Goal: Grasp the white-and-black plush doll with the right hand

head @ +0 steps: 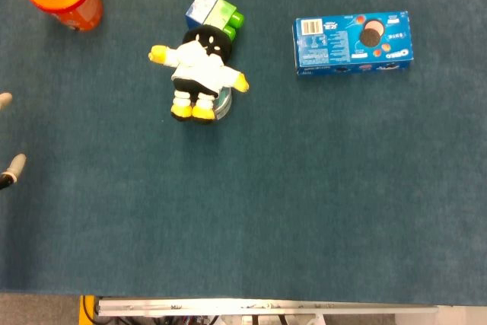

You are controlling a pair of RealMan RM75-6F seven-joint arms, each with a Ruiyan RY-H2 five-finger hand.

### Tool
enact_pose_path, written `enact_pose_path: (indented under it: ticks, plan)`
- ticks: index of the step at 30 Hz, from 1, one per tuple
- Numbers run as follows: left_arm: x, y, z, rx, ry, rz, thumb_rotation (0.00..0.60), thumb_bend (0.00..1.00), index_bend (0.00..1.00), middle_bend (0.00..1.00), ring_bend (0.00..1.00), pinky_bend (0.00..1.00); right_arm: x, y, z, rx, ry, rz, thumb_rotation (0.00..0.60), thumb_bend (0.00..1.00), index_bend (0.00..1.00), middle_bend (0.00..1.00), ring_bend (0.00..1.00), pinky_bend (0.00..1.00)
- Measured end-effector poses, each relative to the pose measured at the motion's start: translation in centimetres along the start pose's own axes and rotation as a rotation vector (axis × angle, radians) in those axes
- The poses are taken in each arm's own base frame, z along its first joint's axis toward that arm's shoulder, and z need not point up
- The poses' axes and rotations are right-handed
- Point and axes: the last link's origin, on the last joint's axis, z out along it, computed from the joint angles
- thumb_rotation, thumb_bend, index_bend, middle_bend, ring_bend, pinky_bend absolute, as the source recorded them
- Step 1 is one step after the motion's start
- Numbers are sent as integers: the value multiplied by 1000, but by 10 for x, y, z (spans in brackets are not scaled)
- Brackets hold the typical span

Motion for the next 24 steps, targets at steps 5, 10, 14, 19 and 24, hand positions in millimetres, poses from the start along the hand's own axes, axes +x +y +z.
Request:
enact_pose_path:
  ticks: [5, 10, 14, 19, 24]
  plan:
    - [-1, 1, 0, -2, -4, 2, 600, 222, 186, 200, 157, 70, 0, -2, 0, 12, 0, 2, 600, 0, 36, 124, 0, 42]
    - [1, 1, -2, -1, 1, -3, 600, 222, 186, 200, 157, 70, 1, -10, 5, 57, -3, 2, 600, 0, 36, 123, 0, 42]
    - [2, 1, -3, 1, 3, -6, 600, 222, 186, 200, 157, 70, 4, -26, 15, 126, -17, 13, 600, 0, 36, 122, 0, 42]
    - [2, 0, -5, 2, 0, -8, 600, 222, 186, 200, 157, 70, 6, -53, 30, 232, -53, 29, 600, 0, 36, 108, 0, 43]
    - [3, 0, -7, 3, 0, -12, 600, 222, 186, 200, 157, 70, 1, -85, 47, 333, -136, 42, 600, 0, 0, 52, 0, 10]
